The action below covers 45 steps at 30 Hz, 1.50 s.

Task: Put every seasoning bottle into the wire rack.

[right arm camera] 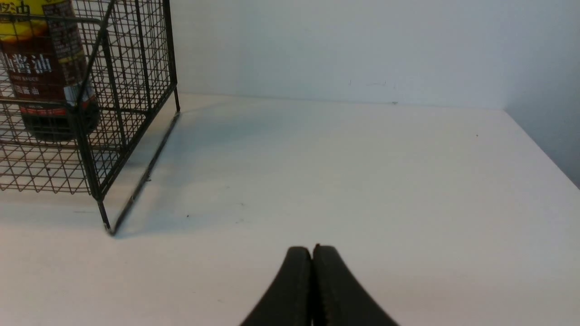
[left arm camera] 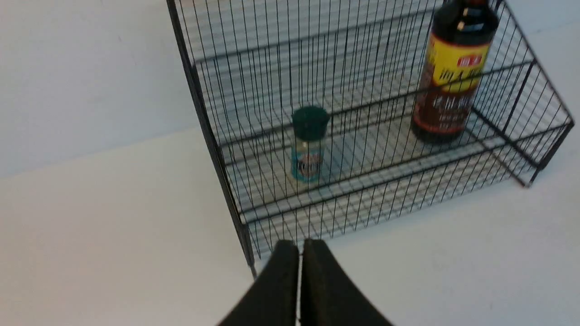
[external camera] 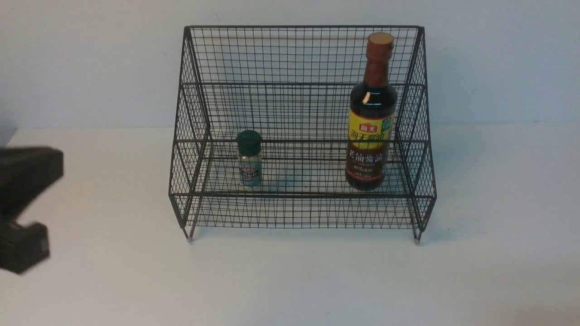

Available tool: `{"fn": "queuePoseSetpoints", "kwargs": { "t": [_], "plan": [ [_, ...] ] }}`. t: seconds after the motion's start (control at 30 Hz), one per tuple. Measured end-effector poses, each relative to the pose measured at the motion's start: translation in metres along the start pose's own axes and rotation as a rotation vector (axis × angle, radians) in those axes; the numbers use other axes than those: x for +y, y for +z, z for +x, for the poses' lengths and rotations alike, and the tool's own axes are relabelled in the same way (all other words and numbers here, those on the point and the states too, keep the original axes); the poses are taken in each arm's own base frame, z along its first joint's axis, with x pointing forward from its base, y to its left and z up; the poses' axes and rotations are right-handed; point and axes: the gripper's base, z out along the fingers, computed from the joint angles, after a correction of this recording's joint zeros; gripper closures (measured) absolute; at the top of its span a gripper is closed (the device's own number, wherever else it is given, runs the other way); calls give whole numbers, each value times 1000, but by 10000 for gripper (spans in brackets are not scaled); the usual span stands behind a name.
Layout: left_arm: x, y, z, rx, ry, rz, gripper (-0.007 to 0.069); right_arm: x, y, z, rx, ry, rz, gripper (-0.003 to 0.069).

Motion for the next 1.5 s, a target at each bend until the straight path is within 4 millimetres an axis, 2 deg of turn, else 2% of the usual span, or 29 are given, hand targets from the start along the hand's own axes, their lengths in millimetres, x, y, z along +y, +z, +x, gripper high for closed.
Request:
{"fn": "queuePoseSetpoints", "kwargs": {
  "t": [0.1, 0.3, 0.4, 0.87, 1.07, 1.13, 1.2, 1.3, 1.4, 1.5],
  "plan": [
    [1, 15, 23, 23, -13, -2, 629, 0, 0, 0, 0, 1, 0, 673],
    [2, 28, 53, 81, -22, -6, 629, 0, 0, 0, 0, 1, 0, 673],
    [2, 29, 60, 118, -23, -5, 629, 0, 0, 0, 0, 1, 0, 673],
    [4, 29, 64, 128, 18, -26, 629, 0, 0, 0, 0, 1, 0, 673],
    [9, 17, 77, 25, 7, -75, 629, 0, 0, 0, 0, 1, 0, 673],
    [15, 2, 96, -84, -9, -150, 629, 0, 0, 0, 0, 1, 0, 673],
    [17, -3, 104, -118, -16, -183, 629, 0, 0, 0, 0, 1, 0, 673],
    [20, -8, 132, -174, -36, -260, 629, 0, 0, 0, 0, 1, 0, 673],
    [21, -3, 165, -196, -56, -315, 629, 0, 0, 0, 0, 1, 0, 673],
    [22, 4, 182, -170, -75, -333, 629, 0, 0, 0, 0, 1, 0, 673]
  ]
}}
